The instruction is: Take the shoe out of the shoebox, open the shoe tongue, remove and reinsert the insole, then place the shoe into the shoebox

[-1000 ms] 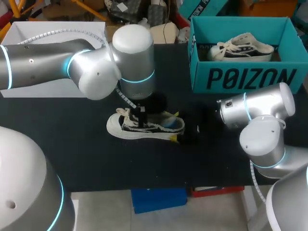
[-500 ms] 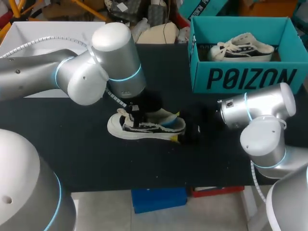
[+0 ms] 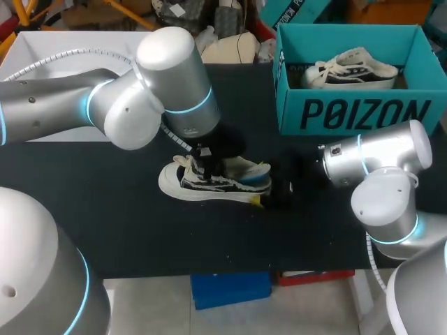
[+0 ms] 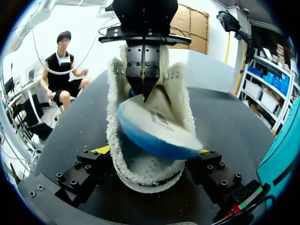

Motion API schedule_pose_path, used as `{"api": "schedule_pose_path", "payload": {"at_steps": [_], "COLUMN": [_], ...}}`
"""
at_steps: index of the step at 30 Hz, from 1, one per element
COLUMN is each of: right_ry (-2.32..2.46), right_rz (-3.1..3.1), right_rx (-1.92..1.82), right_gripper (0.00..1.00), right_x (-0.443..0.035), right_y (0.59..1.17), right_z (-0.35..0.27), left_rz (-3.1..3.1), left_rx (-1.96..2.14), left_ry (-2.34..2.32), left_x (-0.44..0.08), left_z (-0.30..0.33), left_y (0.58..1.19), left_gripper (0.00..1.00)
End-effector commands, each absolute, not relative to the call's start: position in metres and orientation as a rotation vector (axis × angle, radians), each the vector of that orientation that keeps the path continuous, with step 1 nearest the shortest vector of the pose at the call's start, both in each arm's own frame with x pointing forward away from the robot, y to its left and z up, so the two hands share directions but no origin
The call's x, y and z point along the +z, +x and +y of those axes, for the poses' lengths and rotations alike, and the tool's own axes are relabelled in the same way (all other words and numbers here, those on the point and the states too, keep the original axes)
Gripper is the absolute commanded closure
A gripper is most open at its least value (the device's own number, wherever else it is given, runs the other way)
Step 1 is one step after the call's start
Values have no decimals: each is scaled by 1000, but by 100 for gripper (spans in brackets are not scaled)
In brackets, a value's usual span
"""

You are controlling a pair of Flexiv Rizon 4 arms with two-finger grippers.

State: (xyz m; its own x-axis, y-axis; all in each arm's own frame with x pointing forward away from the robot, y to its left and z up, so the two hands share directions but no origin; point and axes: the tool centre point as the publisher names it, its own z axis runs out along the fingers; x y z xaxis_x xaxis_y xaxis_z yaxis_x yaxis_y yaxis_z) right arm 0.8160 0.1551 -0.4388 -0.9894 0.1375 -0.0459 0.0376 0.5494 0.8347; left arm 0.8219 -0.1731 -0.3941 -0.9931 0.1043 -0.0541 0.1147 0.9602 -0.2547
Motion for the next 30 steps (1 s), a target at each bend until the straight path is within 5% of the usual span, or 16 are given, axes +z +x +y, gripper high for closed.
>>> {"api": "schedule_pose_path", "payload": {"at_steps": [1, 11, 12, 13, 14, 15, 16, 17, 19, 30], "right_ry": [149, 149, 149, 149, 149, 149, 149, 149, 149, 149], "right_rz": [2672, 2672, 2672, 2672, 2672, 2672, 2672, 2672, 2672, 2672], "right_rx": [1435, 1435, 1435, 1435, 1435, 1435, 1435, 1435, 1435, 1435], "right_gripper": [100, 100, 100, 100, 100, 100, 100, 100, 100, 100], "right_x": [-440, -440, -440, -440, -440, -440, -440, -440, -440, -440], "right_y": [814, 814, 814, 814, 814, 814, 814, 814, 814, 814], "right_z": [157, 157, 157, 157, 157, 157, 157, 157, 157, 157], "left_rz": [3057, 3003, 2982, 2955, 2930, 2914, 2903, 2893, 2877, 2752], "left_rx": [-423, -407, -394, -373, -349, -345, -338, -336, -333, -311], "left_ry": [195, 171, 153, 141, 141, 135, 133, 141, 118, 14], "left_x": [-391, -400, -400, -400, -401, -401, -402, -402, -403, -407], "left_z": [-181, -185, -185, -185, -185, -186, -186, -187, -187, -188], "left_y": [824, 825, 824, 823, 821, 820, 819, 819, 819, 826], "left_gripper": [100, 100, 83, 51, 32, 50, 51, 47, 25, 13]}}
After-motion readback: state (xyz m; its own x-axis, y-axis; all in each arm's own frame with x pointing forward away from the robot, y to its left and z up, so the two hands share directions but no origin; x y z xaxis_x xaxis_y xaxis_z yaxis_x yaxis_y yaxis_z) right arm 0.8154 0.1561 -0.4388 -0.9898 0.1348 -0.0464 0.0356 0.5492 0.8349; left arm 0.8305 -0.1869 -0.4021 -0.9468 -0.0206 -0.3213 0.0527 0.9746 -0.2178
